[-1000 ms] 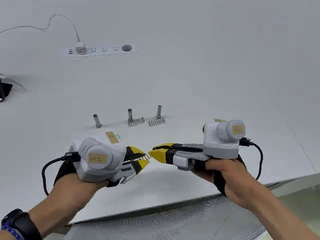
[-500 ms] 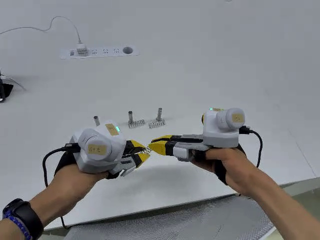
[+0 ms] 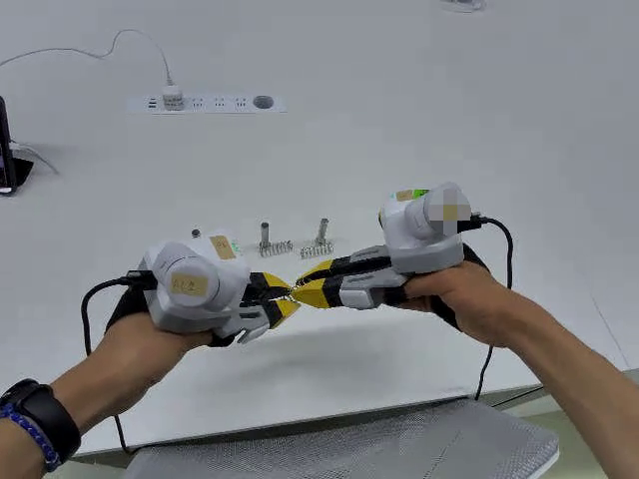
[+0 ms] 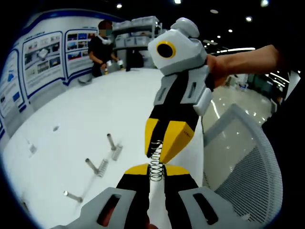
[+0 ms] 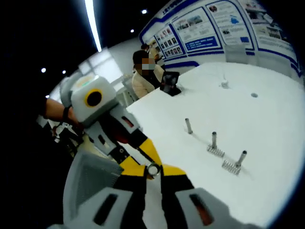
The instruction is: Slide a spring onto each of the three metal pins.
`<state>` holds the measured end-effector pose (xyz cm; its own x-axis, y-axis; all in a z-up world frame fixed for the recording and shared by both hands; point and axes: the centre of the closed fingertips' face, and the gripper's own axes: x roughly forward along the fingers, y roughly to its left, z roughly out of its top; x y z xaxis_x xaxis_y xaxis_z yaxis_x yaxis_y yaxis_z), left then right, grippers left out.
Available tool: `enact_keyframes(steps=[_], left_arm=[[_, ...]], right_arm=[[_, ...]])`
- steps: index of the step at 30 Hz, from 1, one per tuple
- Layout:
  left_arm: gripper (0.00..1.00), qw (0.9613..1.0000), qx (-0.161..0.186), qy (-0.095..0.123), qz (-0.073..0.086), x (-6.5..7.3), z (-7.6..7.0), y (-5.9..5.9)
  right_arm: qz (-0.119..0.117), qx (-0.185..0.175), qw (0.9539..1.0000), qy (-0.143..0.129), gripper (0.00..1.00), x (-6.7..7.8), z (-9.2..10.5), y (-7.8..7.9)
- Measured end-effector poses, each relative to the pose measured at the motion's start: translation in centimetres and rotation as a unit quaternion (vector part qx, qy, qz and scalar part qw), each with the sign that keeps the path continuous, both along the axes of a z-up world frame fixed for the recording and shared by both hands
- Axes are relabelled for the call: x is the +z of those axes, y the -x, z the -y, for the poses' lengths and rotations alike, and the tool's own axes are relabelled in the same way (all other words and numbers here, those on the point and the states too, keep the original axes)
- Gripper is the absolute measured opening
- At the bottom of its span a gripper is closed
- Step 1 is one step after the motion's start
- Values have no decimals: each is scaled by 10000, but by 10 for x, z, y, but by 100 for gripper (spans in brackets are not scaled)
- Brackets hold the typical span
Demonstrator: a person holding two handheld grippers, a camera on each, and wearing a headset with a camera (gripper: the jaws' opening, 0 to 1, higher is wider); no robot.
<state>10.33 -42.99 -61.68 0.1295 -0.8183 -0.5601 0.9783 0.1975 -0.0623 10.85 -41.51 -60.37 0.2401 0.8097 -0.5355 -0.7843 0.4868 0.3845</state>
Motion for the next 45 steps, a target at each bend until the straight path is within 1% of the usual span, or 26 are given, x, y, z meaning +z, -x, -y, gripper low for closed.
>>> enact_keyframes(steps=[1,3,5,6,8,11,13,15,17,18,20,21,23,25,26,28,29,30,31,32,36,39,41,43,45], left_arm=[[10,10000,-15,2,2,1,0,0],[10,10000,-46,-18,27,0,-1,1],[10,10000,-70,7,-5,0,-2,2],[10,9999,-97,26,-21,1,-3,3],[10,9998,-174,56,-10,3,-4,4],[10,9994,-286,175,-81,7,-3,8],[10,9991,-339,222,-87,9,-3,9],[10,9988,-417,260,-87,12,-2,10],[10,9983,-498,291,-107,13,-2,12],[10,9981,-522,299,-124,13,-2,13],[10,9973,-627,343,-191,15,-2,16],[10,9968,-668,375,-212,16,-3,17],[10,9963,-712,419,-246,18,-3,18],[10,9959,-749,445,-265,19,-3,19],[10,9957,-767,452,-276,19,-4,20],[10,9956,-765,455,-307,18,-4,21],[10,9957,-725,464,-331,17,-4,20],[10,9959,-694,478,-337,16,-5,20],[11,9960,-640,502,-377,16,-6,19],[11,9961,-614,508,-383,16,-7,19],[11,9969,-500,480,-362,12,-12,17],[12,9974,-426,450,-373,10,-18,16],[13,9976,-350,471,-376,11,-22,13],[13,9977,-238,507,-386,11,-26,10],[14,9973,-141,574,-428,12,-31,8]], right_arm=[[35,138,9999,82,13,0,-2,0],[53,284,9994,175,13,0,-3,0],[91,497,9984,269,13,1,-5,2],[114,653,9972,346,13,1,-6,4],[122,837,9956,416,13,2,-7,6],[204,1233,9906,563,13,5,-8,10],[207,1348,9889,588,13,8,-8,11],[274,1544,9853,681,13,10,-9,13],[395,1782,9797,833,13,11,-10,16],[423,1849,9779,883,13,11,-10,17],[415,1983,9749,924,13,12,-11,20],[453,2064,9729,938,13,13,-11,21],[497,2159,9704,961,13,15,-11,23],[574,2287,9662,1039,12,15,-12,25],[618,2363,9634,1107,12,15,-12,27],[626,2415,9611,1184,12,13,-13,27],[696,2473,9585,1236,12,13,-13,27],[716,2486,9578,1249,12,12,-14,27],[716,2496,9575,1253,12,12,-15,26],[725,2501,9573,1253,12,12,-15,26],[732,2498,9576,1230,12,7,-20,23],[754,2566,9553,1255,12,4,-25,22],[767,2577,9547,1276,12,3,-27,20],[804,2585,9540,1290,12,2,-29,18],[863,2596,9524,1342,12,0,-31,15]])
